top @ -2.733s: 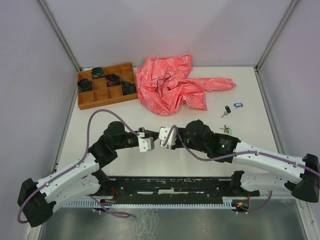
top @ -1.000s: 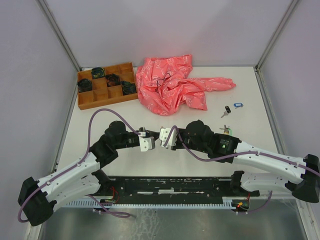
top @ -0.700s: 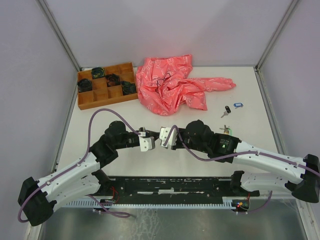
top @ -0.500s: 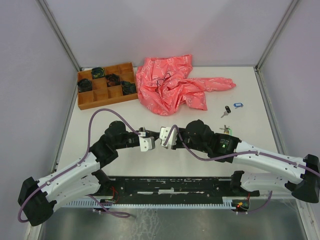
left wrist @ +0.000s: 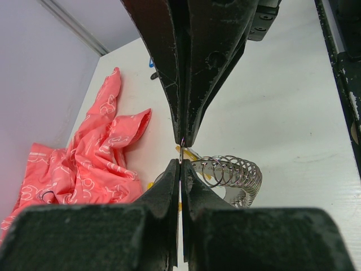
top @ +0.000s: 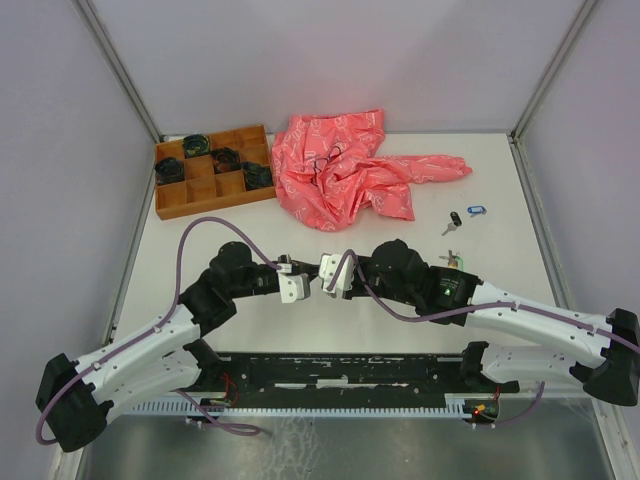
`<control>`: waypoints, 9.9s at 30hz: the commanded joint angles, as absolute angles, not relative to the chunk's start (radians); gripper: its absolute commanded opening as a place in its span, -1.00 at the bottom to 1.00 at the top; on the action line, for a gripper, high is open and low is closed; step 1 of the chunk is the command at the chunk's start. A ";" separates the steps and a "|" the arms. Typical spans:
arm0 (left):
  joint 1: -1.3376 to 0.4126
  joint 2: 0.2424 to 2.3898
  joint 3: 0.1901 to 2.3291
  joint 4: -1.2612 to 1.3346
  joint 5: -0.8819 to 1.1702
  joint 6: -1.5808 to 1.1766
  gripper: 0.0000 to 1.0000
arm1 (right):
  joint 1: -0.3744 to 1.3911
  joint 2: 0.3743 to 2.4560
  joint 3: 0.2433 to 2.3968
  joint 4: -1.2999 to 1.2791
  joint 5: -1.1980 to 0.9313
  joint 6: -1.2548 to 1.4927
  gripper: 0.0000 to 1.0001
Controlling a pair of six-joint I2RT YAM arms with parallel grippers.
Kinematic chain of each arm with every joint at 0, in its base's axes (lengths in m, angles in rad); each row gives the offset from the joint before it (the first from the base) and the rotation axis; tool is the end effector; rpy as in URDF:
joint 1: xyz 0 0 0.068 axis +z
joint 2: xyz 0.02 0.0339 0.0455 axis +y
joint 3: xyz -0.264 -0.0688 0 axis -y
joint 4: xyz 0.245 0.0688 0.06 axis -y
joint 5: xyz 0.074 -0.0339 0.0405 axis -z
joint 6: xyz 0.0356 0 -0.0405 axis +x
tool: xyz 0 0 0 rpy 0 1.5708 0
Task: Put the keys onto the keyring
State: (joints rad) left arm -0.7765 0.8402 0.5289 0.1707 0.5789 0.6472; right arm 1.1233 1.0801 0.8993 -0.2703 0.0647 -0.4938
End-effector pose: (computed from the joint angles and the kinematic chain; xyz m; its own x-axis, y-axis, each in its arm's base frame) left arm 0.1277 -0.1528 0.2776 0.5069 0.2095 -0.8361 0.8365 0.1143 0.5358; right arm 0.1085 0.2207 0.3136 0.2484 -0.5756 -0.7791 -0.8594 0.2401 -0.4514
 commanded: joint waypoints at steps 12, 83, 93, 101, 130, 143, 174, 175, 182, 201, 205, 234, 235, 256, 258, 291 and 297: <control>-0.777 0.845 0.550 0.222 0.609 0.610 -0.95 | 1.119 1.072 0.955 -0.220 0.039 -0.468 -0.99; -0.777 0.838 0.543 0.235 0.615 0.606 -0.95 | 1.106 1.071 0.957 -0.255 0.072 -0.440 -0.99; -0.777 0.841 0.544 0.236 0.615 0.606 -0.95 | 1.104 1.068 0.961 -0.256 0.052 -0.438 -0.99; -0.776 0.841 0.544 0.236 0.593 0.606 -0.95 | 1.104 1.067 0.962 -0.265 0.035 -0.437 -0.99; -0.778 0.850 0.544 0.239 0.616 0.603 -0.95 | 1.102 1.067 0.963 -0.249 0.034 -0.432 -0.99; -0.777 0.855 0.546 0.237 0.627 0.601 -0.95 | 1.103 1.066 0.968 -0.244 0.019 -0.425 -0.99; -0.776 0.890 0.579 0.194 0.636 0.579 -0.95 | 1.102 1.056 0.968 -0.214 -0.051 -0.419 -0.99; -0.778 0.891 0.583 0.185 0.633 0.583 -0.95 | 1.102 1.054 0.969 -0.217 -0.051 -0.420 -0.99; -0.788 0.899 0.596 0.146 0.611 0.606 -0.95 | 1.103 1.074 0.985 -0.229 -0.064 -0.414 -0.99; -0.893 0.910 0.619 0.120 0.488 0.591 -0.95 | 1.022 1.096 0.990 -0.235 -0.216 -0.405 -0.99; -0.933 0.919 0.638 0.078 0.401 0.611 -0.95 | 1.005 1.099 1.011 -0.289 -0.255 -0.428 -0.99; -0.983 0.912 0.372 0.577 0.335 0.361 -0.95 | 0.988 1.134 1.070 -0.468 -0.328 -0.513 -0.73; -0.983 0.911 0.361 0.597 0.331 0.356 -0.95 | 0.986 1.134 1.071 -0.476 -0.330 -0.514 -0.70; -0.982 0.879 0.285 0.725 0.288 0.299 -0.95 | 0.922 1.073 0.973 -0.490 -0.447 -0.491 -0.38; -0.982 0.880 0.289 0.726 0.279 0.295 -0.95 | 0.921 1.061 0.947 -0.461 -0.446 -0.482 -0.38; -0.983 0.943 0.349 0.677 0.294 0.293 -0.95 | 0.917 1.053 0.958 -0.415 -0.397 -0.440 -0.99; -0.992 0.959 0.375 0.646 0.295 0.313 -0.95 | 0.917 1.075 0.972 -0.429 -0.394 -0.444 -0.99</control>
State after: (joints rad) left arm -0.9794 0.9493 0.3183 0.6373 0.2897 0.3180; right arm 0.9157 1.0718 0.9108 -0.4572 -0.3721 -0.4496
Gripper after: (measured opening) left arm 0.043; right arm 0.013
